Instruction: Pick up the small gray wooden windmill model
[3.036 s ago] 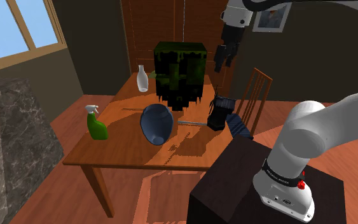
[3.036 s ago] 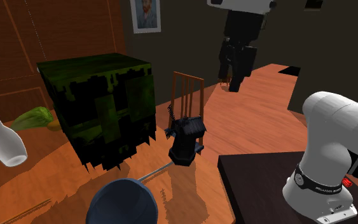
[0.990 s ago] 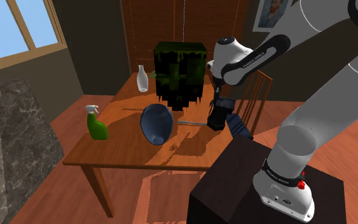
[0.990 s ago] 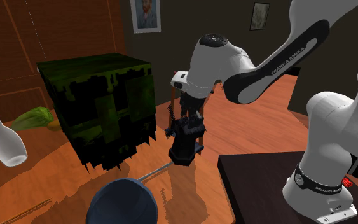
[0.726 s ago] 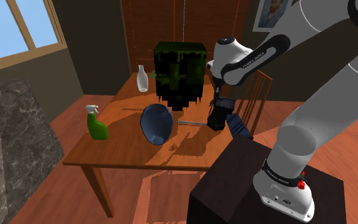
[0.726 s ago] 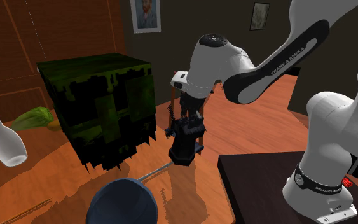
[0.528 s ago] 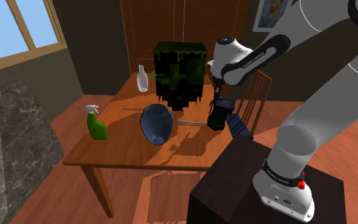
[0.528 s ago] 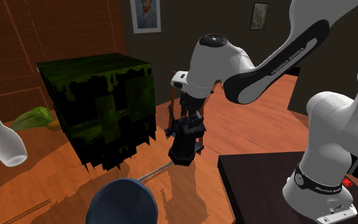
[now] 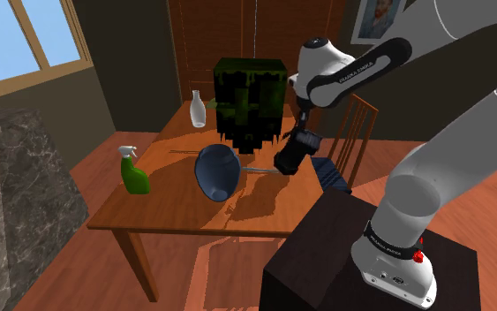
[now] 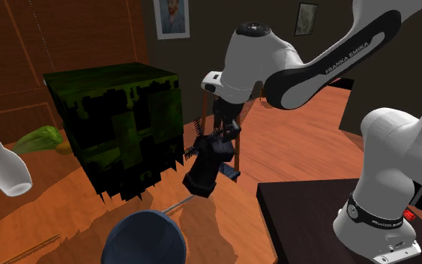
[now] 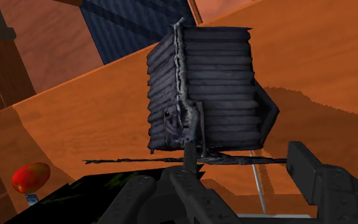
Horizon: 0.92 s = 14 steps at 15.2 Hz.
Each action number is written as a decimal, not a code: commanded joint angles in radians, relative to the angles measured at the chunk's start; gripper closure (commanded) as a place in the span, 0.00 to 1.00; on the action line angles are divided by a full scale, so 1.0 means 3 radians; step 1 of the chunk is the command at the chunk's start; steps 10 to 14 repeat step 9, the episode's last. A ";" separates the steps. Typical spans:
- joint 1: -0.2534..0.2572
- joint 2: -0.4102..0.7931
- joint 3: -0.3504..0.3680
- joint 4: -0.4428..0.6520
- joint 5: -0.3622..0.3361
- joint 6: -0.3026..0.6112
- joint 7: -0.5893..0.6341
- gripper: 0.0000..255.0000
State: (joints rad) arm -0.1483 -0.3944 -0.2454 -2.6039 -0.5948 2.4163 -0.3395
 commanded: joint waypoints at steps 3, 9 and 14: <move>0.0032 -0.0111 0.0012 0.0099 0.0082 -0.0193 -0.0093 1.00; 0.0061 -0.0206 0.0028 0.0211 0.0157 -0.0392 -0.0179 1.00; 0.0061 -0.0206 0.0028 0.0211 0.0157 -0.0392 -0.0179 1.00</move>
